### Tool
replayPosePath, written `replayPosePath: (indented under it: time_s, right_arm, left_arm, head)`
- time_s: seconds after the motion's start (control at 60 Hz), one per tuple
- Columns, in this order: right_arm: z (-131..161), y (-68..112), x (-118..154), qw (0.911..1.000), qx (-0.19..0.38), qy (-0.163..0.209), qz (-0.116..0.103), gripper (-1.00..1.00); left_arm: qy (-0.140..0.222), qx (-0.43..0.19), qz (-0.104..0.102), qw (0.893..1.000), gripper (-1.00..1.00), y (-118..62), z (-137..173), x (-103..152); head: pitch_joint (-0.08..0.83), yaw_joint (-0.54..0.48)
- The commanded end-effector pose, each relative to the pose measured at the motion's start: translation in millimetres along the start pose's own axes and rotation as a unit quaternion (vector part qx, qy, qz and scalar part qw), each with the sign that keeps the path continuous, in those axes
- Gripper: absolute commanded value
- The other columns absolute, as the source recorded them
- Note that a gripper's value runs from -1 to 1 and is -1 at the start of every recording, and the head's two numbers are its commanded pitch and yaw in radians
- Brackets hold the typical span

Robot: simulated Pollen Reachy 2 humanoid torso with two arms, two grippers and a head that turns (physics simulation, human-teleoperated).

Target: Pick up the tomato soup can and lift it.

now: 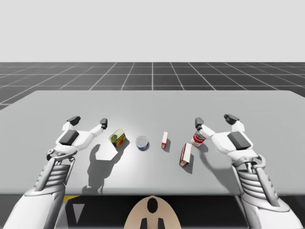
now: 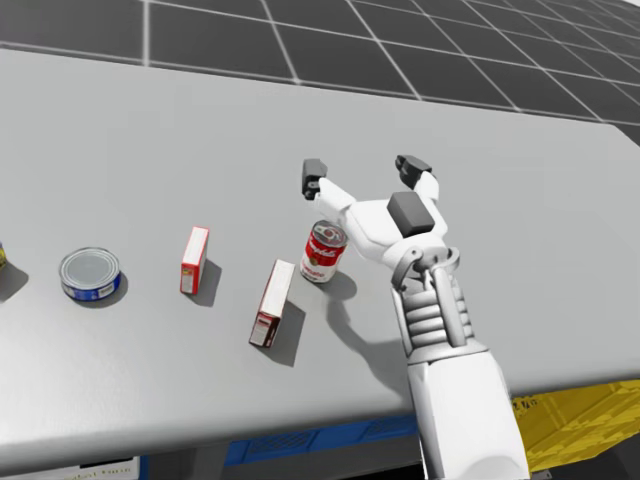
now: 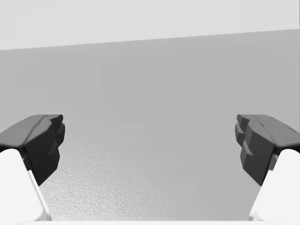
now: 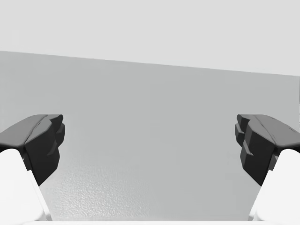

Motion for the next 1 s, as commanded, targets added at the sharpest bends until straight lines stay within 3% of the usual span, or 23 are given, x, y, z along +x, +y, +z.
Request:
replayPosePath:
  time_s: [0.017, 0.05, 0.067, 0.083, 0.133, 0.283, 0.5, 0.717, 1.0]
  right_arm:
    - [23, -6.8, 0, 0.9999, 0.009, -0.002, 0.009, -1.00]
    - [30, -10.2, -3, 0.9999, 0.012, 0.000, 0.007, -1.00]
    - [34, -11.3, -8, 0.9999, 0.003, -0.007, -0.010, -1.00]
    - [37, -13.2, -11, 0.9999, 0.000, -0.011, -0.012, -1.00]
    - [43, -18.9, -16, 1.0000, 0.007, -0.003, 0.004, -1.00]
    - [62, -30.7, -43, 0.9998, 0.019, 0.012, 0.004, -1.00]
    - [77, -34.1, -83, 0.9982, 0.051, 0.031, 0.002, -1.00]
    - [66, -30.5, -108, 0.9939, 0.089, 0.058, -0.029, -1.00]
    - [38, -20.0, -122, 0.9903, 0.116, 0.072, -0.029, -1.00]
  left_arm:
    - [0.001, 0.000, 0.003, 1.000, -1.00, 0.9, 0, 0]
    - [0.001, -0.001, 0.003, 1.000, -1.00, 0.7, 0, 0]
    - [0.001, -0.001, 0.003, 1.000, -1.00, 0.9, -1, 0]
    - [0.002, -0.001, 0.003, 1.000, -1.00, 0.9, -1, 0]
    - [0.002, -0.001, 0.003, 1.000, -1.00, 0.7, -1, 0]
    - [0.005, -0.001, 0.002, 1.000, -1.00, 0.4, -2, 0]
    - [0.006, 0.000, 0.001, 1.000, -1.00, -0.1, -3, -1]
    - [0.008, 0.000, 0.001, 1.000, -1.00, -0.7, -3, -2]
    - [0.007, 0.001, 0.001, 1.000, -1.00, -0.5, -3, -2]
  head:
    - [0.636, -0.35]
    - [0.637, -0.35]
    - [0.638, -0.35]
    - [0.638, -0.34]
    - [0.639, -0.34]
    - [0.645, -0.34]
    - [0.653, -0.34]
    - [0.656, -0.34]
    - [0.661, -0.33]
